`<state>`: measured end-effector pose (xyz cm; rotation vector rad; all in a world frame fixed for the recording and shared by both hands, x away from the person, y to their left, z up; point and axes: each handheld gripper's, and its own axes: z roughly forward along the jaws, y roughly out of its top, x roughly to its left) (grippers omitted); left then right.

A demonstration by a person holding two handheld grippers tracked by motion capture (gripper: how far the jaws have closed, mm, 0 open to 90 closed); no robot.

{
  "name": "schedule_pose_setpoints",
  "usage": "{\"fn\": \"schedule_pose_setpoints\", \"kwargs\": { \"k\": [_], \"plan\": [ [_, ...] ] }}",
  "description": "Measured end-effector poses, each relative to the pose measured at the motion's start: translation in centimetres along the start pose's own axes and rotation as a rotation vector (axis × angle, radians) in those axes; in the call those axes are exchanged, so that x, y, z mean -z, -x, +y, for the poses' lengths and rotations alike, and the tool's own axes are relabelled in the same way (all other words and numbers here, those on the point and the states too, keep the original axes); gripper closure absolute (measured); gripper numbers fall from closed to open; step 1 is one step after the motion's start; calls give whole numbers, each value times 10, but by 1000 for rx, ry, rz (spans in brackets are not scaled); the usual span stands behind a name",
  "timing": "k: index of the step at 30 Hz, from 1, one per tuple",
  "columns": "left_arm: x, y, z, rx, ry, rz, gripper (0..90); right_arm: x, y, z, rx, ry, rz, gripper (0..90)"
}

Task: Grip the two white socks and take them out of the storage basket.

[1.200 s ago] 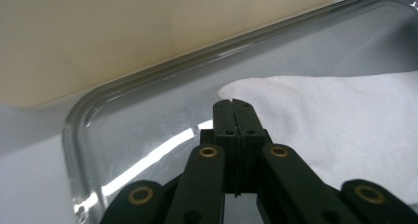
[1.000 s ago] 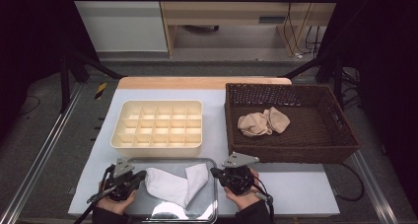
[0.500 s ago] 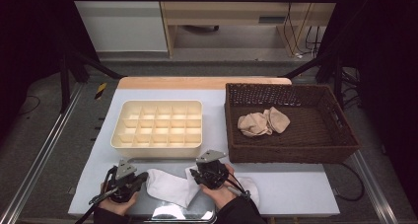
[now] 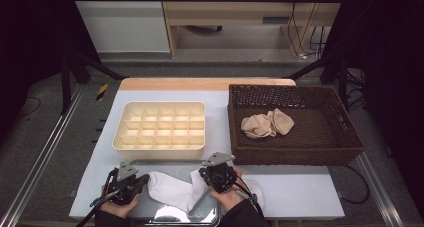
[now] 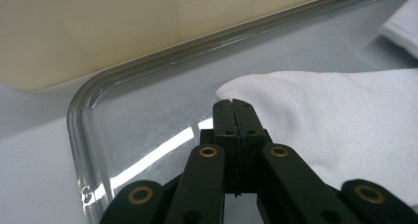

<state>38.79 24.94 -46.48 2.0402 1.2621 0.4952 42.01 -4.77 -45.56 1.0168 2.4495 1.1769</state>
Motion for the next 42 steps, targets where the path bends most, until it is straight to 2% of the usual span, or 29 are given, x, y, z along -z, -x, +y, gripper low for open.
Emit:
{"fn": "schedule_pose_setpoints", "kwargs": {
  "k": [4,9,14,18,20,22,27,30,33,35,37,40,42],
  "plan": [
    [1,-2,0,9,1,10,893,21,6,-1,-1,44,38,887],
    [1,-6,-1,28,-1,36,893,45,15,-10,-9,76,87,887],
    [0,-7,-2,36,-6,40,894,58,20,-28,-1,55,104,885],
    [1,-6,-2,30,0,37,893,58,27,-43,-26,20,77,900],
    [2,-6,-3,31,11,29,887,58,30,-45,-37,15,67,880],
    [3,-7,-3,38,25,20,861,58,30,-43,-42,25,63,864],
    [9,-8,-1,58,63,6,686,63,27,-32,-45,69,53,823],
    [13,-9,1,69,81,-12,656,70,27,-25,-63,114,44,816],
    [11,-9,1,65,60,-13,660,66,23,-20,-65,98,45,799],
    [8,-8,0,53,39,-7,681,56,19,-24,-60,48,44,760],
    [7,-7,-1,47,28,-9,714,47,17,-31,-42,10,15,713],
    [5,-5,-2,32,9,-8,770,42,20,-39,-62,-3,-17,619],
    [3,-4,-3,18,-4,-4,810,39,23,-42,-68,-22,-33,595]
  ]
}}
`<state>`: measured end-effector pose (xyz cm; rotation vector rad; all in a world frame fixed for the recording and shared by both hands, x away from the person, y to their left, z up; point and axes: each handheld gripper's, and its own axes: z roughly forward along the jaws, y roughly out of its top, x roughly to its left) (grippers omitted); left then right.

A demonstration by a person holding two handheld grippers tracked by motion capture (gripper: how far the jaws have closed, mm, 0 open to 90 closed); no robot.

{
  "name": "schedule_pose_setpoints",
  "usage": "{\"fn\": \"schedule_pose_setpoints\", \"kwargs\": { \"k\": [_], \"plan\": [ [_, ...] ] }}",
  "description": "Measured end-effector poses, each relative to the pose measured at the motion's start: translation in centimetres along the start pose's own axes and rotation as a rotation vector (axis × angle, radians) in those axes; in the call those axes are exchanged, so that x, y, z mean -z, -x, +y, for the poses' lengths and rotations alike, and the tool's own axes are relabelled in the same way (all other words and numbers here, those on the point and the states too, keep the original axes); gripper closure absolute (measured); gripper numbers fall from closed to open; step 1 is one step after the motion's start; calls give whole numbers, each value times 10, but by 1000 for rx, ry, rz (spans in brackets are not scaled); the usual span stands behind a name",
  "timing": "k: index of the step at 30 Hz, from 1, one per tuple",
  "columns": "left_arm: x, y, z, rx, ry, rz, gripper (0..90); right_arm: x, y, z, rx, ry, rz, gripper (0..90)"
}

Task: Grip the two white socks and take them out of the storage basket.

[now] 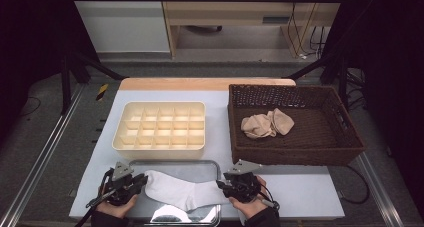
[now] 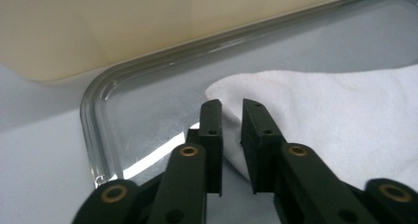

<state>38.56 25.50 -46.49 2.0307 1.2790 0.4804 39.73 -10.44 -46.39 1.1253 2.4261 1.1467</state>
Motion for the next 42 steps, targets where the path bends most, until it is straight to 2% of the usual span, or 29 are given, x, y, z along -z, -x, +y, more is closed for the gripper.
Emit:
{"fn": "schedule_pose_setpoints", "kwargs": {
  "k": [3,5,6,9,11,15,19,22,24,28,31,35,38,40,42],
  "plan": [
    [-1,2,-1,-17,-13,-1,866,-8,2,-4,2,-22,-14,588],
    [-1,2,-1,-21,-14,-5,883,-10,3,-6,0,-39,-8,617],
    [-1,2,-1,-21,-16,-7,888,-11,3,-6,-5,-37,-3,638],
    [-1,3,-2,-24,-17,-6,893,-12,5,-6,-16,-54,23,783],
    [0,3,-2,-22,-14,-8,894,-11,4,-5,-28,-69,36,806],
    [2,1,0,-12,22,-8,894,-6,8,3,-25,-39,10,809],
    [1,-4,4,0,44,5,893,-8,20,11,-45,-7,-34,798],
    [-3,-7,4,9,40,4,893,-13,21,10,-38,-19,-36,785],
    [-2,-6,5,11,61,5,892,-13,18,10,-23,-12,-31,762],
    [6,-4,7,20,114,13,746,-6,19,10,-47,3,-20,727],
    [9,-3,8,18,122,-2,678,4,22,11,-82,27,-18,717],
    [16,-1,11,-19,153,20,628,19,26,12,-80,66,-28,710],
    [22,1,15,-61,173,36,608,32,30,10,-83,96,-42,707],
    [24,3,17,-93,175,26,607,39,34,7,-89,83,-31,695],
    [26,5,18,-110,181,27,604,46,38,1,-103,86,-45,686]
  ]
}}
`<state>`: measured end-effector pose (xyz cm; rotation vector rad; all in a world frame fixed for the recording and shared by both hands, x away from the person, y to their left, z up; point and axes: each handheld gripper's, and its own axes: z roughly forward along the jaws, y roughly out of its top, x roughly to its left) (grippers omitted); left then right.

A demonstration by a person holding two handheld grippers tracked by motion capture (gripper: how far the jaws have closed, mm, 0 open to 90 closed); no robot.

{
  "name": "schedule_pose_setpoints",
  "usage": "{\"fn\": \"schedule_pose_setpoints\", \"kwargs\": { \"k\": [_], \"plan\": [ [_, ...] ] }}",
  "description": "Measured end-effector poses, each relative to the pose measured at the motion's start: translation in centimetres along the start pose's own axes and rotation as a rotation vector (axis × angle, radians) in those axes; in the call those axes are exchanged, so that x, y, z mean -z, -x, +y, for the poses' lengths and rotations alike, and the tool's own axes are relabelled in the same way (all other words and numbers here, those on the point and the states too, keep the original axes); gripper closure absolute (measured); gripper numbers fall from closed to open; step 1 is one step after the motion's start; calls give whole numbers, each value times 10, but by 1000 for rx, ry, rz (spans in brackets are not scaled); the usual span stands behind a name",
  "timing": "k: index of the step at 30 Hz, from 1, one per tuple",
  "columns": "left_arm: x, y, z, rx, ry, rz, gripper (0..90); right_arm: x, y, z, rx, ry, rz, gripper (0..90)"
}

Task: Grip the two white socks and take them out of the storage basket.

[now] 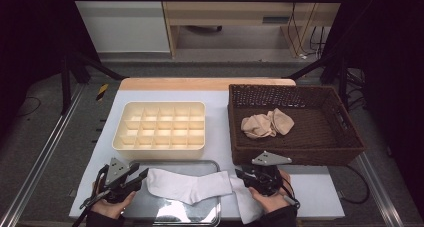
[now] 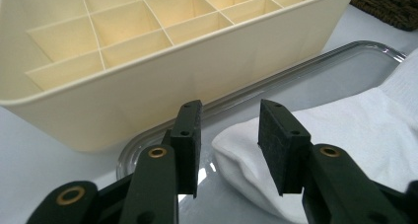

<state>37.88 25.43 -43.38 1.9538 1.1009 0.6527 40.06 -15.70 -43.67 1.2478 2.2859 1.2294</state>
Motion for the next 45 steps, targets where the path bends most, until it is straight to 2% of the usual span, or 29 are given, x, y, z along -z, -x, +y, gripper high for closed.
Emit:
{"fn": "schedule_pose_setpoints", "kwargs": {
  "k": [1,2,5,8,11,13,16,19,23,27,29,31,32,35,39,42,45],
  "plan": [
    [1,1,1,0,-3,-7,600,3,2,-3,-15,-13,-1,676],
    [2,1,2,2,-5,-12,596,6,3,-5,-10,-17,-10,669],
    [6,5,6,14,-3,-24,579,13,4,-13,27,-14,-26,691],
    [9,11,11,35,13,-40,559,19,3,-19,52,-8,-9,714],
    [8,21,13,36,21,-44,536,21,0,-23,68,-12,7,692],
    [6,28,13,39,24,-61,535,22,-2,-27,63,-20,16,684],
    [-1,35,9,32,4,-57,515,21,-5,-32,68,-28,40,699],
    [-9,38,5,25,-26,-52,487,17,-7,-37,67,-44,44,689],
    [-18,40,-1,14,-39,-61,466,9,-8,-43,53,-82,51,695],
    [-25,38,-6,26,-36,-73,462,0,-7,-46,61,-132,53,775],
    [-26,37,-7,30,-43,-75,464,-5,-7,-47,84,-145,50,830],
    [-27,36,-8,22,-44,-75,466,-6,-7,-46,80,-149,51,896],
    [-27,37,-8,18,-47,-71,467,-6,-7,-46,80,-153,54,900],
    [-29,37,-9,16,-56,-71,473,-3,-6,-42,74,-141,53,900],
    [-31,36,-10,14,-70,-71,479,8,-3,-34,60,-72,48,900],
    [-32,36,-11,14,-81,-68,480,14,-1,-30,37,-45,52,900],
    [-33,35,-11,19,-88,-71,482,12,-4,-31,53,-50,50,900]
  ]
}}
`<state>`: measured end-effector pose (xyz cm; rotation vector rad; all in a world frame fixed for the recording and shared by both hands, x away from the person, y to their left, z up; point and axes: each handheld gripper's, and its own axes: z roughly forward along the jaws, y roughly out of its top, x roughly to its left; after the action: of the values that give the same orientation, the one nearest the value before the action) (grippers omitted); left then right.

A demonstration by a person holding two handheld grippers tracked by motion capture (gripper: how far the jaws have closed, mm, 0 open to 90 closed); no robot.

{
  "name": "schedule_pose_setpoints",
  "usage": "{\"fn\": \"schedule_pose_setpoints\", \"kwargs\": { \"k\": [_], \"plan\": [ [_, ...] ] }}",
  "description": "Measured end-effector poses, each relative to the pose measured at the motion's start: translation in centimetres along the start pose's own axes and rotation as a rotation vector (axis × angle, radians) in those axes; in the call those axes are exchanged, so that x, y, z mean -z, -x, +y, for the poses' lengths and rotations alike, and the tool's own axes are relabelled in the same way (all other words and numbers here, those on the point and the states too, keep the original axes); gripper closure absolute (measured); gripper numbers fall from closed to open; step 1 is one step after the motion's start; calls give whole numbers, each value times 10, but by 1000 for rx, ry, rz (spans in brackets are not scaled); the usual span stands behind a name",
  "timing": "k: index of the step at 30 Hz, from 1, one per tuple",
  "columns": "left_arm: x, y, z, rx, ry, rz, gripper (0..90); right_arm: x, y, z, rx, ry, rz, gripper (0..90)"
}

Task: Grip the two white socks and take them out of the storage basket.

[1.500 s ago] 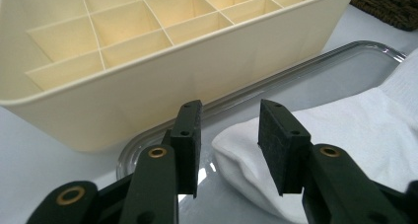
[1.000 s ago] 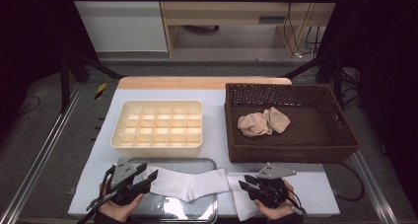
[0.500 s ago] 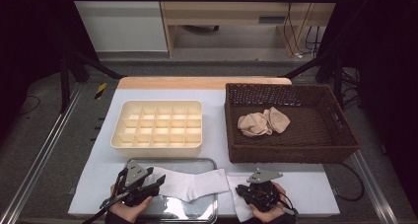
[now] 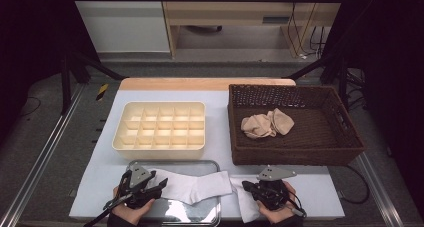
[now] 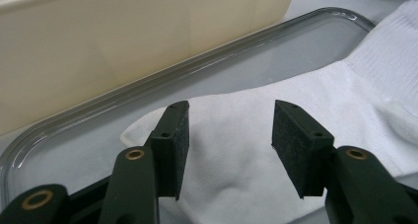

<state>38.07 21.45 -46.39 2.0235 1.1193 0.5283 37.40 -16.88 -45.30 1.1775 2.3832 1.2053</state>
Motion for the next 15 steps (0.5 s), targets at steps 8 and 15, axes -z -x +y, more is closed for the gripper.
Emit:
{"fn": "schedule_pose_setpoints", "kwargs": {
  "k": [8,15],
  "plan": [
    [0,-1,-1,-3,-8,-9,489,0,16,10,-48,25,-62,900],
    [1,-2,-2,-3,-7,-6,488,-5,4,1,-16,17,-2,741]
  ]
}}
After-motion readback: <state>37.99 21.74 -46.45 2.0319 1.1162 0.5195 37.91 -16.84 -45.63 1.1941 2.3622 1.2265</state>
